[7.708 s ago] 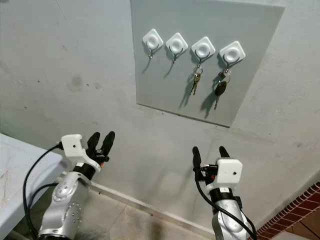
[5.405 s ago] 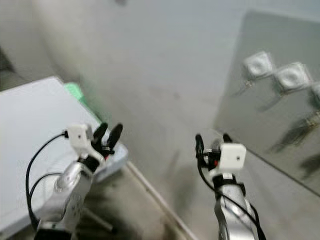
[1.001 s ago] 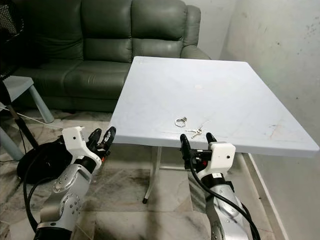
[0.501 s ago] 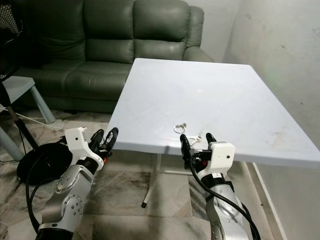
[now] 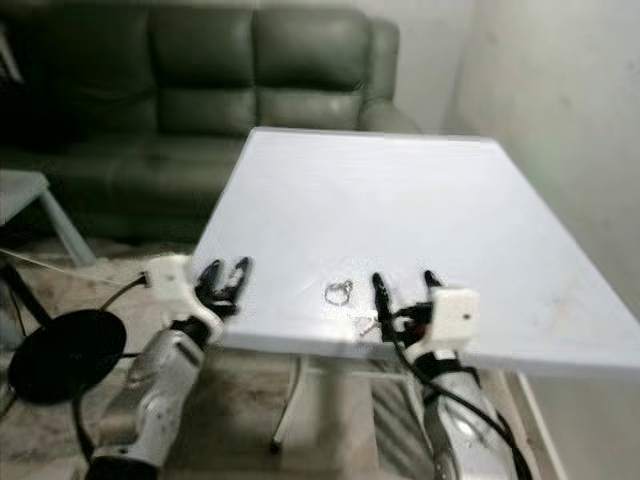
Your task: Hang keys on a hook
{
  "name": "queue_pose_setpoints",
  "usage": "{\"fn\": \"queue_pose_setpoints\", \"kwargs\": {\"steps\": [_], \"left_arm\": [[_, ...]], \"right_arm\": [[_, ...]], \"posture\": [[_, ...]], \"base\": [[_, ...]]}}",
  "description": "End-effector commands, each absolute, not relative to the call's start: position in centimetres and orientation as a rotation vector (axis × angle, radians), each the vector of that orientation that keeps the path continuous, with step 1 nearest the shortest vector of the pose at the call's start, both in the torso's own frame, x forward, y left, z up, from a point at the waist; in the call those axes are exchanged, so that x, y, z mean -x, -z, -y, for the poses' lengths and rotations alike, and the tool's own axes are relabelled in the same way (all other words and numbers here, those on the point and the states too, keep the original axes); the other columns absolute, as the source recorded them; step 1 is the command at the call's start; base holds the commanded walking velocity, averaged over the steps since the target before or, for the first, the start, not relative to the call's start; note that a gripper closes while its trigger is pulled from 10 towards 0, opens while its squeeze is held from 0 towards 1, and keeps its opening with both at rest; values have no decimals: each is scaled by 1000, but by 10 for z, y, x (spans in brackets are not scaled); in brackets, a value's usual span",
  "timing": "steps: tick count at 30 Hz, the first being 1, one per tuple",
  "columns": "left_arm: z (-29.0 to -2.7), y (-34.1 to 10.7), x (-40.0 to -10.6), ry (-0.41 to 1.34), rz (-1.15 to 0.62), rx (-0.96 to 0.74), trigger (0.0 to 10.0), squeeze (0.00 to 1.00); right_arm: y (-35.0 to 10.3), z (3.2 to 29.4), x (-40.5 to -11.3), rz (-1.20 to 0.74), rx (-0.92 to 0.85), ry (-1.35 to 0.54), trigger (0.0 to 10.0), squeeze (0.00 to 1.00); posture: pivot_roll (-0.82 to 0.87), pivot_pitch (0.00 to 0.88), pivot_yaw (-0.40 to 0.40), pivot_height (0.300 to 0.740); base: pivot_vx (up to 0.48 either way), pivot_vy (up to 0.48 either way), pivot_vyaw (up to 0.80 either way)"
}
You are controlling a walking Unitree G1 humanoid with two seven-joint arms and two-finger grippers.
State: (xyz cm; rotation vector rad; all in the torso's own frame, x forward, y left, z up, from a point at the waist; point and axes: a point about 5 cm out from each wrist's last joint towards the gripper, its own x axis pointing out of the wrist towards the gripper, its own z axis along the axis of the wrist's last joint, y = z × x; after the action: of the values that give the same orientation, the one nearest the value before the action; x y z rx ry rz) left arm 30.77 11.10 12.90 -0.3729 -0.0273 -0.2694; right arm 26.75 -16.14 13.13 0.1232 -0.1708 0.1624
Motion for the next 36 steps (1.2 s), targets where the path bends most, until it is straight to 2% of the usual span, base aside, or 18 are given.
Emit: {"fn": "queue_pose_setpoints", "kwargs": {"steps": [1, 12, 23, 29, 36], "left_arm": [[-120, -125, -307, 224, 17, 365, 10000, 0], [-117, -122, -302, 223, 23, 355, 10000, 0], [-107, -113, -287, 310, -4, 341, 10000, 0], [-98, -109, -277, 362, -24, 333, 10000, 0], [-88, -108, -265, 453, -20, 282, 10000, 0]], "right_arm": [[-134, 154, -267, 182, -135, -190, 10000, 0], [-132, 153, -269, 141, -134, -201, 10000, 0], [-130, 152, -271, 68, -49, -291, 10000, 0], [-126, 151, -281, -4, 29, -258, 10000, 0], [-119, 146, -288, -78, 27, -198, 10000, 0]], "posture": [[36, 0, -40, 740], [39, 0, -48, 740], [37, 1, -53, 740], [45, 13, -59, 740], [60, 24, -67, 740]], "base": [[0, 0, 0], [0, 0, 0], [0, 0, 0], [0, 0, 0], [0, 0, 0]]}}
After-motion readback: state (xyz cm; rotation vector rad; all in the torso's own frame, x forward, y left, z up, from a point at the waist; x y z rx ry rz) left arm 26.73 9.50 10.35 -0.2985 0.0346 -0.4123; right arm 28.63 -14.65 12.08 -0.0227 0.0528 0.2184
